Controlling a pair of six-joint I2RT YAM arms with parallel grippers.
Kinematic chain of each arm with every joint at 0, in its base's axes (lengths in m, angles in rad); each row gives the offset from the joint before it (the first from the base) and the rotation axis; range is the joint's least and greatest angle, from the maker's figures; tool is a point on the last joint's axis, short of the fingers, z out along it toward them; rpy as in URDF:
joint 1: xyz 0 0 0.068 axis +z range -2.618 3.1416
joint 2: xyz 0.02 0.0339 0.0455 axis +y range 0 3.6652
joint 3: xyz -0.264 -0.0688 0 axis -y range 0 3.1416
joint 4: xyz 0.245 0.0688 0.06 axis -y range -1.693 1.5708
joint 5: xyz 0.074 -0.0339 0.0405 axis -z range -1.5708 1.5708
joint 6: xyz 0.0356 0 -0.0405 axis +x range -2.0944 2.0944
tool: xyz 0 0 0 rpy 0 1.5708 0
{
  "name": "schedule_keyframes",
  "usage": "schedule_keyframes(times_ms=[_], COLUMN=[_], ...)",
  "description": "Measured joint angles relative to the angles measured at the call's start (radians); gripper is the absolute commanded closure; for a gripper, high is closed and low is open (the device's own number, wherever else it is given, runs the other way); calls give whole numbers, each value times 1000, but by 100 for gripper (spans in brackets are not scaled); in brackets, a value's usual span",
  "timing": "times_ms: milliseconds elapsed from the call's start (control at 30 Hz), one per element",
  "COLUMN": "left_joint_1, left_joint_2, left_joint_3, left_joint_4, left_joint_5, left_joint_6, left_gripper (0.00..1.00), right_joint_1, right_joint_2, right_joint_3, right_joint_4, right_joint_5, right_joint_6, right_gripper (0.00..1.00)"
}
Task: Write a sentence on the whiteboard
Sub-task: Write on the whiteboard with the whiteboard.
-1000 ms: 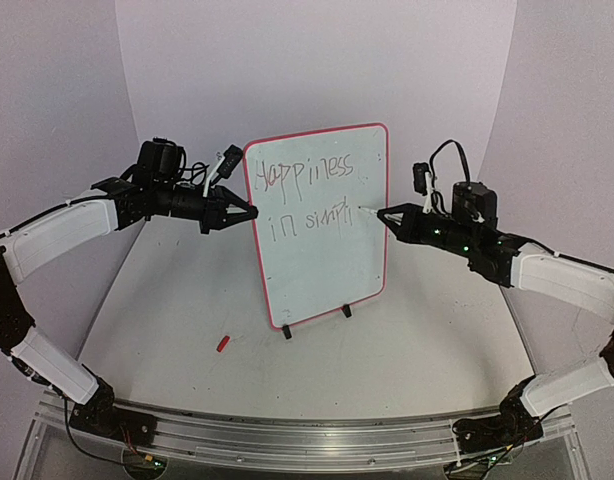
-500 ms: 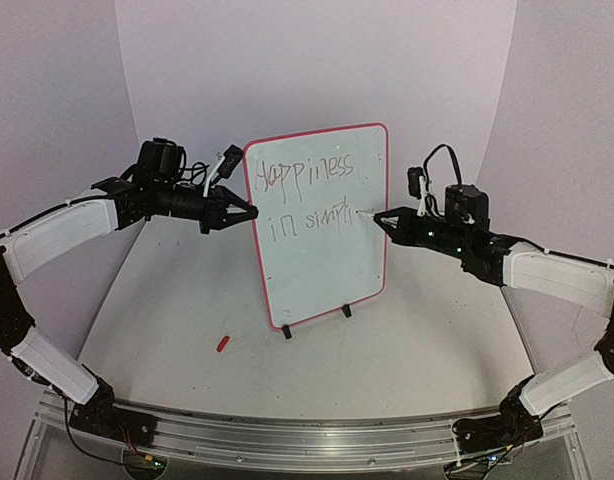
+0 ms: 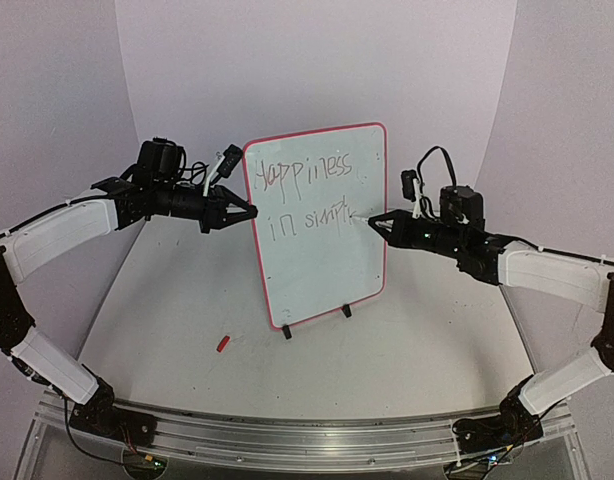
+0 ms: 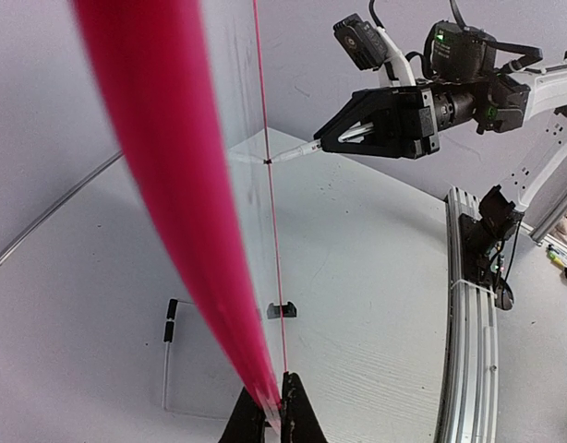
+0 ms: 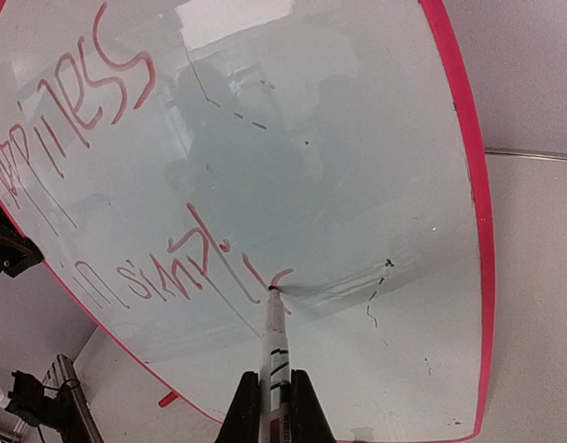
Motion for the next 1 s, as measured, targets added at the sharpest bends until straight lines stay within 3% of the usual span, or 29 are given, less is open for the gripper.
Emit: schedule_keyframes(times_ms=[1000], left_joint_1=[0], left_joint_2=[0], left_joint_3=[0], left_joint_4=[0], left_joint_5=[-2], left_joint_6=[-2], left_gripper=[100], right_joint_1=[1], right_joint_2=[-27], right_joint_3=[-9], right_joint_4=[-25], right_joint_5=[91], right_joint_6=[6], right_gripper=[100])
